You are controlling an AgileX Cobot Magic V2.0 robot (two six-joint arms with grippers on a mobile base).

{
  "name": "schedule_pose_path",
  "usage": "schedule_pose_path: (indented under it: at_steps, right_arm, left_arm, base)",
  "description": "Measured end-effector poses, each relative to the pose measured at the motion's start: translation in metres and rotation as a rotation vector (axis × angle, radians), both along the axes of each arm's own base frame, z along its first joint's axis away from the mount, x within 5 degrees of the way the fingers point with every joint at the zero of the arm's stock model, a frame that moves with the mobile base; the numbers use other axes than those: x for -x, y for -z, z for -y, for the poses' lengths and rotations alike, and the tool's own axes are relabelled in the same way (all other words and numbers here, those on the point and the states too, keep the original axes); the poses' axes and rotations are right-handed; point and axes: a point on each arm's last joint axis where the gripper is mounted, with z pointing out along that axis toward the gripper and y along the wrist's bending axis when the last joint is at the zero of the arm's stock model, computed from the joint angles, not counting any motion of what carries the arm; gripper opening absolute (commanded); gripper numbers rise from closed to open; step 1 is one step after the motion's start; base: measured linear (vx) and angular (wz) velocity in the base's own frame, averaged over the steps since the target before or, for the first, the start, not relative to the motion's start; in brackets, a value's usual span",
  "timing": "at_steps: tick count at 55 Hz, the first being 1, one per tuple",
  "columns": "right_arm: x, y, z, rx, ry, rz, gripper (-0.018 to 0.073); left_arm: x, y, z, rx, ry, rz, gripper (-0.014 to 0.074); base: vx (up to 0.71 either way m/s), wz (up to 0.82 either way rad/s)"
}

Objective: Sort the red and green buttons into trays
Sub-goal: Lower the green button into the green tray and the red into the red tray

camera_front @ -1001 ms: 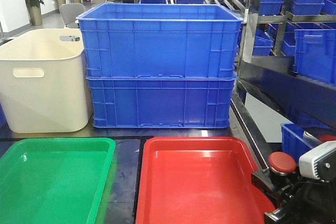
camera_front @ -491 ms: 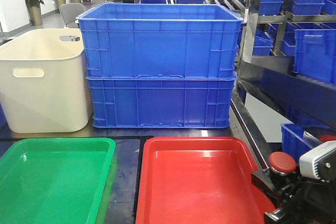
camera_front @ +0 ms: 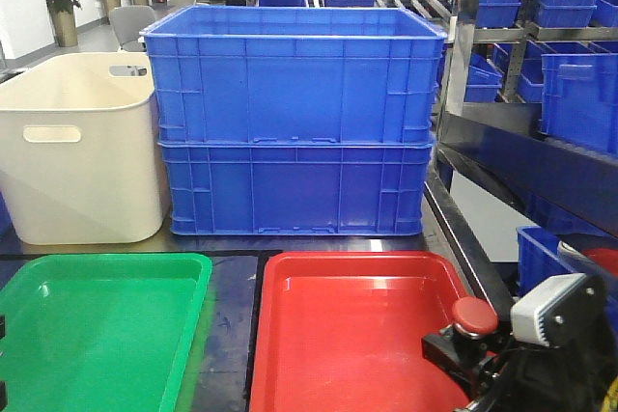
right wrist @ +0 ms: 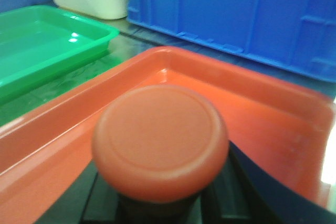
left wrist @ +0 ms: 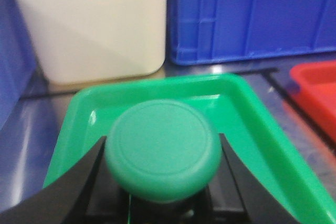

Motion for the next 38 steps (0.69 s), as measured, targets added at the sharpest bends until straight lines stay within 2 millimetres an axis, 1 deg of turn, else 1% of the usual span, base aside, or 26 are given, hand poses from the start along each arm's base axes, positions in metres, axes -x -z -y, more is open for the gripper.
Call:
schedule_pose_path:
  at_steps: [3, 8, 16, 21, 24, 31, 32, 35, 38]
  right_arm:
    - [-0.007, 0.005, -0.002, -0.004, -0.016, 0.000, -0.0008]
    - [-0.020, 0.011, -0.005, -0.008, -0.042, 0.006, -0.0008]
    - [-0.041, 0.017, -0.007, -0.018, -0.056, 0.003, -0.0006]
    - [-0.054, 0.027, -0.008, -0.009, -0.060, -0.015, 0.0002]
    - [-0.059, 0.032, -0.009, 0.006, -0.065, -0.019, 0.0015]
    - [-0.063, 0.042, -0.009, 0.052, -0.084, -0.009, 0.0079]
    - [-0.064, 0.043, -0.009, 0.058, -0.086, -0.008, 0.0102]
    - [-0.064, 0.045, -0.009, 0.066, -0.091, -0.006, 0.0149]
    - [-0.063, 0.045, -0.010, 0.071, -0.097, -0.002, 0.0214]
  left_arm:
    - [-0.009, 0.005, 0.002, -0.013, 0.024, 0.011, -0.0003]
    - [-0.025, 0.019, 0.006, -0.031, 0.059, -0.004, -0.0003]
    - [-0.051, 0.050, 0.012, -0.053, 0.112, -0.043, 0.0002]
    - [-0.064, 0.069, 0.016, -0.041, 0.140, -0.060, 0.0008]
    - [-0.068, 0.077, 0.017, -0.032, 0.151, -0.061, 0.0018]
    - [-0.075, 0.087, 0.020, -0.012, 0.172, -0.041, 0.0079]
    - [-0.075, 0.088, 0.020, -0.011, 0.173, -0.041, 0.0090]
    - [-0.077, 0.091, 0.021, -0.010, 0.176, -0.046, 0.0141]
    - [-0.078, 0.095, 0.021, -0.010, 0.176, -0.060, 0.0205]
  base:
    - [0.00, 0.00]
    - [0.00, 0.00]
    - [0.00, 0.00]
    - [0.00, 0.00]
    - [0.00, 0.00]
    - [0.00, 0.00]
    - [0.00, 0.00]
    - [0.00, 0.00]
    - [0.00, 0.00]
